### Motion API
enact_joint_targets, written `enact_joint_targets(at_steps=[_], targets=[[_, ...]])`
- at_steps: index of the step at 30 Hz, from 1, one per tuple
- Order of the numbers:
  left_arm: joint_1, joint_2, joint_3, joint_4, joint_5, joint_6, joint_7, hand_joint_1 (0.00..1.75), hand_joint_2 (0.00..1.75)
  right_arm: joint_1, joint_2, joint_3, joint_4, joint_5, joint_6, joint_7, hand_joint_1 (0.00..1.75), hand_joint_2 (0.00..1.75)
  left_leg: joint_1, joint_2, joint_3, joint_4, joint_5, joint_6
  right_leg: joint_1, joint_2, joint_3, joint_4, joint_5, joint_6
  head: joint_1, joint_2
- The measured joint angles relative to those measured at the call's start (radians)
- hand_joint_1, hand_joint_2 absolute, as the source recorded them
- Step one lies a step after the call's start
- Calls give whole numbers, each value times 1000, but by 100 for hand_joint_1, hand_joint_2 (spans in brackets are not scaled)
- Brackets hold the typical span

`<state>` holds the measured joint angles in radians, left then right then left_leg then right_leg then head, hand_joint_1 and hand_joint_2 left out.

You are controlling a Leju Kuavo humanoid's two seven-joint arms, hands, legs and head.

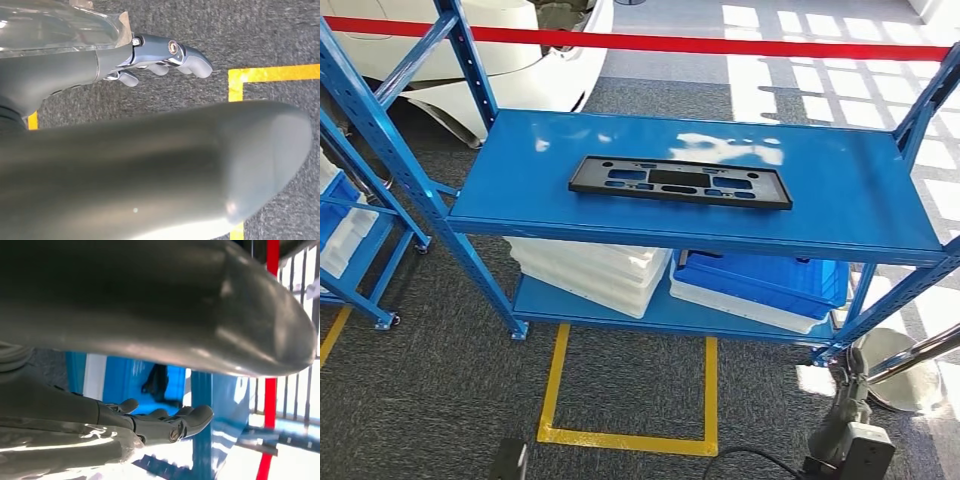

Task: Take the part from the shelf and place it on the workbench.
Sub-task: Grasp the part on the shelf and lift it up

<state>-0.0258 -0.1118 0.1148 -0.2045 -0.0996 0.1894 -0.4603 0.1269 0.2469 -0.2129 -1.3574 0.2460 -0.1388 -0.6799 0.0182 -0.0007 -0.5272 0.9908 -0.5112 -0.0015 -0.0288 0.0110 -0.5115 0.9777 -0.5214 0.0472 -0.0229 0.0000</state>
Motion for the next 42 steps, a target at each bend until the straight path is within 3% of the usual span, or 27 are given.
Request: enact_joint_targets(at_steps=[6,15,22,30,42], targets=[[-4,0,0,0,-14,-56,-44,0,0,2,-40,262,2,46,22,25,0,0,0,0,0,0,0,0,0,-1,0,0,0,0,0,0],[-8,2,-1,0,-36,-75,-55,0,0,-27,-108,525,24,30,56,46,0,0,0,0,0,0,0,0,0,-1,0,0,0,0,0,0],[-8,3,-4,0,-65,-104,-84,0,0,-62,-149,628,37,20,87,72,0,0,0,0,0,0,0,0,0,-1,0,0,0,0,0,0],[-7,10,-19,0,-104,-136,-141,0,0,-141,-194,687,-27,55,81,196,0,0,0,0,0,0,0,0,0,0,0,0,0,0,0,0],[-7,15,-53,0,-138,-187,-185,0,0,-230,-205,738,-20,71,60,224,0,0,0,0,-1,0,0,0,0,-1,-1,0,0,0,0,0]])
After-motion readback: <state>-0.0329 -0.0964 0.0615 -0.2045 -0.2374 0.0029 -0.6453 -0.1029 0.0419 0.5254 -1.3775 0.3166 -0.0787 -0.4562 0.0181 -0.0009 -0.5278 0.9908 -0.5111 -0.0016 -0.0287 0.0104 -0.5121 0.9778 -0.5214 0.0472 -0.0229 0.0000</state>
